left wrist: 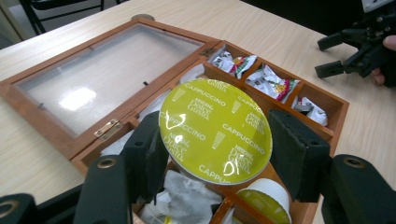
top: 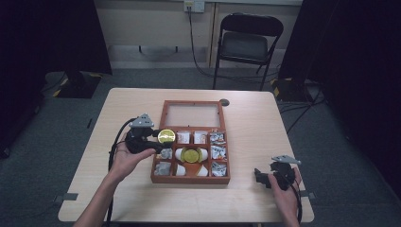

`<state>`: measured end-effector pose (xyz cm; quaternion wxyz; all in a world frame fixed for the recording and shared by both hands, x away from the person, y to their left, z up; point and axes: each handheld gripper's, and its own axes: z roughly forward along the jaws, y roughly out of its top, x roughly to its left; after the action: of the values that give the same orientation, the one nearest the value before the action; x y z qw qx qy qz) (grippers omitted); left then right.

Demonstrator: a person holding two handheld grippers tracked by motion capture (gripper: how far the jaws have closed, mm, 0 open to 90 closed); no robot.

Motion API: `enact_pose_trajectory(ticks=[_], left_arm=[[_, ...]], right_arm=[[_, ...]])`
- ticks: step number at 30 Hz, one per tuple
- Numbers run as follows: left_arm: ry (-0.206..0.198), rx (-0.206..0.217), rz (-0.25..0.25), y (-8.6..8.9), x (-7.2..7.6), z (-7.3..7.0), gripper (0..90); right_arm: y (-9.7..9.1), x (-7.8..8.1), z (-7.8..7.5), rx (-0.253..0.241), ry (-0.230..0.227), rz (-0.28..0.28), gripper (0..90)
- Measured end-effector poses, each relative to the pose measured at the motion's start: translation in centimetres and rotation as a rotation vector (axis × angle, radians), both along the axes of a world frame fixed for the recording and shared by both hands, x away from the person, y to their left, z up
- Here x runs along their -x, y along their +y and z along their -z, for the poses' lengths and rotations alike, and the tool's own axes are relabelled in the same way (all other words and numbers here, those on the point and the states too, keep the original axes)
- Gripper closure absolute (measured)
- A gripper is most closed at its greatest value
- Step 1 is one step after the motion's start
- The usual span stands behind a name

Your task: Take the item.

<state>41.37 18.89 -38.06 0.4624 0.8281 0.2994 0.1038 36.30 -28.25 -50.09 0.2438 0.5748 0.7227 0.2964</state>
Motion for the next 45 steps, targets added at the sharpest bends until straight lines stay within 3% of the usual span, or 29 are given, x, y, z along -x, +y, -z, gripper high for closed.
enact_pose_trajectory(ticks=[11,17,24,26,27,33,41,43,45], left_arm=[[0.007,0.025,-0.051,1.4,-0.4,-0.3,40.4],[0.021,-0.006,-0.065,2.4,-0.5,-0.2,40.4],[0.039,0.026,-0.120,4.9,-0.5,0.8,40.4],[0.043,0.025,-0.127,5.0,-0.5,1.0,40.4],[0.042,0.001,-0.140,5.4,-0.6,1.1,40.4],[0.070,0.023,-0.198,7.1,-0.9,1.7,40.4],[0.078,0.002,-0.238,8.5,-1.4,2.7,40.4],[0.096,-0.035,-0.245,8.7,-1.6,3.3,40.4],[0.109,-0.034,-0.252,8.9,-1.8,3.9,40.4]], right_arm=[[0.0,0.0,0.0,0.000,0.000,-0.001,0.0],[0.0,0.0,0.0,0.000,0.000,-0.001,0.0],[0.0,0.0,0.0,0.000,0.000,-0.001,0.0],[0.0,0.0,0.0,0.000,0.000,0.000,0.0],[0.0,0.0,0.0,0.000,0.000,0.000,0.0],[0.0,0.0,0.0,0.000,0.000,0.000,0.0],[0.0,0.0,0.0,0.000,0.000,0.000,0.0],[0.0,0.0,0.0,0.000,0.000,0.000,0.0],[0.0,0.0,0.0,0.000,0.000,0.000,0.0]])
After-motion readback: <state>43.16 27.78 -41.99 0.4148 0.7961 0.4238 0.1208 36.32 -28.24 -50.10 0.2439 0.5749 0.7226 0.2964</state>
